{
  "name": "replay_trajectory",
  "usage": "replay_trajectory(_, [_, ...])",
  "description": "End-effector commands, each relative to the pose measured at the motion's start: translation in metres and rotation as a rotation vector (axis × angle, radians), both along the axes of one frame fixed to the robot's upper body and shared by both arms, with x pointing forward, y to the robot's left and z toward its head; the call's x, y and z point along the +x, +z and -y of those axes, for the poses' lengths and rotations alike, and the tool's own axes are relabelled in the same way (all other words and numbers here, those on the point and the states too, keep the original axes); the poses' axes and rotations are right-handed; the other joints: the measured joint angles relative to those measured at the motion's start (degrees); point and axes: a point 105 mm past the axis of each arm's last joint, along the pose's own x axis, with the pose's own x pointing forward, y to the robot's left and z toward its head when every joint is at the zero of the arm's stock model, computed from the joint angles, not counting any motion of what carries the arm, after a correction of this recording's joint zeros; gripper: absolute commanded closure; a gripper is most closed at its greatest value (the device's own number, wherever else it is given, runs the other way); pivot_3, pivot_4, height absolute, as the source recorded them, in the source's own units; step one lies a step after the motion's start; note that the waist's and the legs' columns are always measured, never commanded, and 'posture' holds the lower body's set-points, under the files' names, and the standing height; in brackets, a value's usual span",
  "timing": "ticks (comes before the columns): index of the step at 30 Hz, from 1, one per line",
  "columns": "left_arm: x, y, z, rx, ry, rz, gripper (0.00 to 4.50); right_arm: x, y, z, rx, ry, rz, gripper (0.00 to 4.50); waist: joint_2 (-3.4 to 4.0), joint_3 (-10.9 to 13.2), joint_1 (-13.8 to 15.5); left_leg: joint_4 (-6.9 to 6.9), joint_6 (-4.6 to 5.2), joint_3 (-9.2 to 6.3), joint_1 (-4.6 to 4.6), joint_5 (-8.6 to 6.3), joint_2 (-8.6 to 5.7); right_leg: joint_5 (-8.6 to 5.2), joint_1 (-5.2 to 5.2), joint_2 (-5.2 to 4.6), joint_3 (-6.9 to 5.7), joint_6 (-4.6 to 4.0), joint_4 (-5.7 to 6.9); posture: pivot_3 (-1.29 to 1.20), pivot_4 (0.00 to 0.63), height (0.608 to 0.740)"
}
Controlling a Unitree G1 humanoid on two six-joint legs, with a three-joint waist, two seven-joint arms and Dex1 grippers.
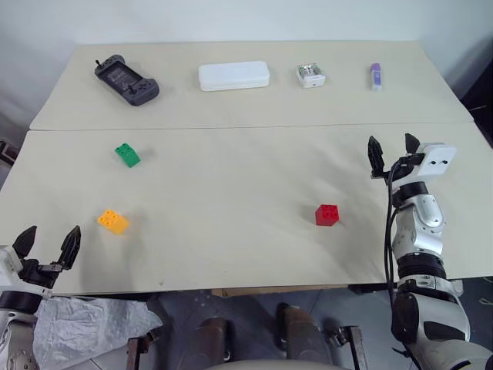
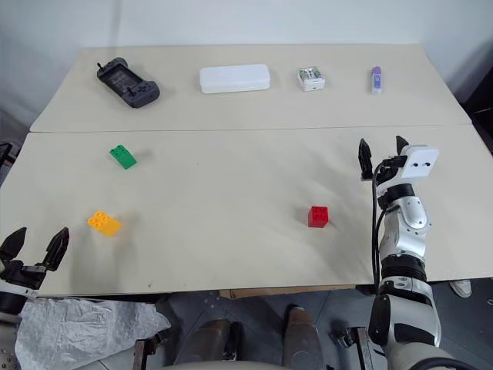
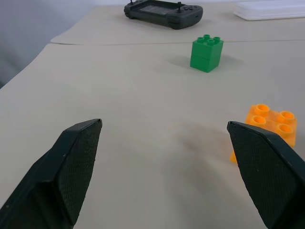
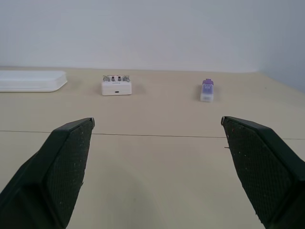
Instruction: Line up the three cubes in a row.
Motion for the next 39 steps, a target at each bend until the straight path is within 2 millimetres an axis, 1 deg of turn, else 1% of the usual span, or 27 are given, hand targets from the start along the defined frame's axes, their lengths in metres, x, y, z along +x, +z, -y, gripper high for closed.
replay_trajectory(1, [-0.003, 0.007, -0.002, 0.018, 0.019, 0.038, 0.02, -0.004, 0.013, 0.003, -0.011, 0.002, 0.053, 0.00, 0.00, 0.0, 0.0, 0.00, 0.00, 0.00, 0.00, 0.00, 0.00, 0.00, 0.00, 0.00, 0.00, 0.00, 0.00, 0.00, 0.150, 0.740])
replay_trajectory(2, [-0.003, 0.008, -0.002, 0.008, 0.018, 0.048, 0.02, -0.005, 0.013, 0.003, -0.011, 0.006, 0.055, 0.00, 0.00, 0.0, 0.0, 0.00, 0.00, 0.00, 0.00, 0.00, 0.00, 0.00, 0.00, 0.00, 0.00, 0.00, 0.00, 0.00, 0.150, 0.740])
replay_trajectory(4, [-0.002, 0.018, 0.002, -0.021, -0.036, 0.080, 0.02, -0.008, 0.016, -0.001, -0.018, 0.047, 0.072, 0.00, 0.00, 0.0, 0.1, 0.00, 0.00, 0.00, 0.00, 0.00, 0.00, 0.00, 0.00, 0.00, 0.00, 0.00, 0.00, 0.00, 0.150, 0.740])
replay_trajectory(5, [0.001, 0.035, 0.009, -0.026, -0.101, 0.151, 0.02, -0.013, 0.023, -0.003, -0.011, 0.103, 0.093, 0.00, 0.00, 0.0, 0.1, 0.00, 0.00, 0.00, 0.00, 0.00, 0.01, 0.00, 0.00, 0.00, -0.01, 0.00, 0.00, 0.00, 0.150, 0.740])
replay_trajectory(6, [0.001, 0.047, 0.014, -0.028, -0.148, 0.201, 0.02, -0.017, 0.027, -0.005, -0.007, 0.145, 0.108, 0.00, 0.00, 0.0, 0.2, 0.00, 0.00, -0.01, -0.01, 0.00, 0.01, 0.00, 0.00, -0.01, -0.01, 0.00, 0.00, 0.00, 0.150, 0.740])
replay_trajectory(7, [0.006, 0.060, 0.021, 0.003, -0.192, 0.228, 0.02, -0.023, 0.035, -0.002, 0.023, 0.180, 0.130, 0.00, 0.00, 0.0, 0.3, 0.00, 0.00, -0.05, -0.04, 0.00, 0.01, 0.00, 0.00, -0.02, -0.01, 0.00, -0.01, 0.00, 0.150, 0.740])
replay_trajectory(8, [0.013, 0.071, 0.034, 0.045, -0.270, 0.237, 0.02, -0.029, 0.043, 0.001, 0.077, 0.229, 0.141, 0.00, 0.00, 0.0, 0.5, 0.03, 0.00, -0.12, -0.08, 0.00, 0.02, 0.00, 0.01, -0.03, -0.01, 0.00, -0.01, 0.00, 0.150, 0.740])
replay_trajectory(9, [0.021, 0.078, 0.047, 0.105, -0.353, 0.223, 0.02, -0.036, 0.051, 0.001, 0.063, 0.276, 0.137, 0.00, 0.01, 0.0, 0.7, 0.07, 0.00, -0.16, -0.11, 0.00, 0.01, 0.01, 0.01, -0.04, 0.01, -0.02, -0.03, 0.00, 0.150, 0.740])
replay_trajectory(10, [0.028, 0.083, 0.062, 0.155, -0.463, 0.203, 0.02, -0.044, 0.056, 0.001, 0.024, 0.315, 0.120, 0.00, 0.06, 0.0, 1.3, 0.10, 0.00, -0.19, -0.12, 0.00, 0.01, 0.02, 0.02, -0.04, 0.01, -0.02, -0.01, 0.00, 0.150, 0.740])
replay_trajectory(12, [0.036, 0.084, 0.084, 0.227, -0.646, 0.153, 0.02, -0.058, 0.058, 0.001, -0.064, 0.368, 0.062, 0.00, 0.26, 0.0, 1.7, 0.12, 0.00, -0.20, -0.12, 0.00, -0.03, 0.04, 0.04, -0.05, 0.00, -0.08, -0.02, 0.00, 0.150, 0.740])
replay_trajectory(14, [0.041, 0.082, 0.104, 0.268, -0.815, 0.102, 0.02, -0.074, 0.053, 0.002, -0.150, 0.434, -0.024, 0.00, 0.34, -0.1, 1.7, 0.09, 0.06, -0.19, -0.09, -0.04, -0.08, 0.05, 0.04, -0.05, -0.03, -0.09, -0.03, 0.00, 0.150, 0.740])
replay_trajectory(17, [0.047, 0.073, 0.126, 0.339, -1.011, 0.030, 0.02, -0.100, 0.034, 0.009, -0.307, 0.529, -0.187, 0.00, 0.32, -0.1, 1.6, 0.02, 0.11, -0.12, -0.08, -0.14, -0.04, 0.04, 0.04, 0.02, -0.12, -0.10, -0.11, 0.00, 0.150, 0.740])
replay_trajectory(18, [0.047, 0.070, 0.130, 0.355, -1.053, 0.015, 0.02, -0.107, 0.029, 0.010, -0.350, 0.553, -0.226, 0.00, 0.32, -0.1, 1.6, 0.02, 0.14, -0.06, -0.09, -0.16, -0.04, 0.04, 0.03, 0.03, -0.11, -0.10, -0.12, 0.00, 0.150, 0.740])
replay_trajectory(20, [0.052, 0.066, 0.140, 0.359, -1.126, -0.003, 0.02, -0.124, 0.011, 0.016, -0.471, 0.621, -0.338, 0.00, 0.32, -0.1, 1.3, 0.01, 0.19, 0.15, -0.07, -0.20, -0.01, 0.05, -0.01, 0.05, -0.07, -0.09, -0.12, 0.00, 0.150, 0.740])
replay_trajectory(22, [0.056, 0.062, 0.148, 0.365, -1.186, -0.020, 0.02, -0.135, -0.002, 0.022, -0.536, 0.666, -0.423, 0.00, 0.27, -0.1, 1.4, 0.02, 0.24, 0.33, -0.02, -0.22, -0.01, 0.06, 0.00, 0.05, -0.02, -0.05, -0.12, 0.00, 0.150, 0.740])
replay_trajectory(23, [0.056, 0.060, 0.151, 0.371, -1.209, -0.025, 0.02, -0.137, -0.005, 0.024, -0.566, 0.678, -0.437, 0.00, 0.24, 0.0, 1.3, 0.03, 0.25, 0.39, 0.04, -0.22, 0.03, 0.07, 0.03, 0.06, -0.01, -0.03, -0.12, 0.00, 0.150, 0.740])
replay_trajectory(25, [0.059, 0.056, 0.156, 0.346, -1.245, -0.037, 0.02, -0.135, -0.011, 0.018, -0.616, 0.737, -0.456, 0.00, 0.21, 0.0, 1.3, 0.05, 0.25, 0.56, 0.10, -0.22, 0.06, 0.11, 0.04, 0.07, 0.02, 0.04, -0.12, 0.00, 0.150, 0.740])
replay_trajectory(27, [0.060, 0.053, 0.159, 0.316, -1.269, -0.054, 0.02, -0.129, -0.013, 0.001, -0.639, 0.819, -0.459, 0.00, 0.18, 0.0, 1.2, 0.11, 0.24, 0.64, 0.14, -0.22, 0.13, 0.13, 0.04, 0.07, 0.03, 0.06, -0.09, 0.00, 0.150, 0.740])
replay_trajectory(29, [0.059, 0.051, 0.161, 0.318, -1.289, -0.063, 0.02, -0.122, -0.016, -0.015, -0.662, 0.899, -0.506, 0.00, 0.18, 0.0, 1.1, 0.13, 0.22, 0.66, 0.14, -0.21, 0.18, 0.13, 0.02, 0.08, 0.03, 0.07, -0.08, 0.00, 0.150, 0.740])
replay_trajectory(32, [0.057, 0.050, 0.162, 0.340, -1.309, -0.069, 0.02, -0.113, -0.020, -0.031, -0.720, 0.979, -0.552, 0.00, 0.19, 0.0, 1.4, 0.23, 0.17, 0.64, 0.11, -0.21, 0.23, 0.13, -0.04, 0.10, 0.01, 0.07, -0.04, 0.00, 0.150, 0.740])
replay_trajectory(36, [0.051, 0.045, 0.164, 0.399, -1.335, -0.089, 0.02, -0.096, -0.026, -0.043, -0.815, 1.018, -0.609, 0.00, 0.19, 0.0, 1.7, 0.29, 0.15, 0.55, 0.01, -0.23, 0.19, 0.13, -0.07, 0.07, -0.04, 0.06, -0.08, 0.00, 0.150, 0.740])
replay_trajectory(39, [0.050, 0.047, 0.167, 0.386, -1.325, -0.069, 0.02, -0.083, -0.027, -0.049, -0.843, 1.031, -0.608, 0.00, 0.17, 0.0, 1.6, 0.32, 0.17, 0.45, -0.05, -0.25, 0.12, 0.14, -0.06, 0.03, -0.08, 0.05, -0.10, 0.00, 0.150, 0.740])
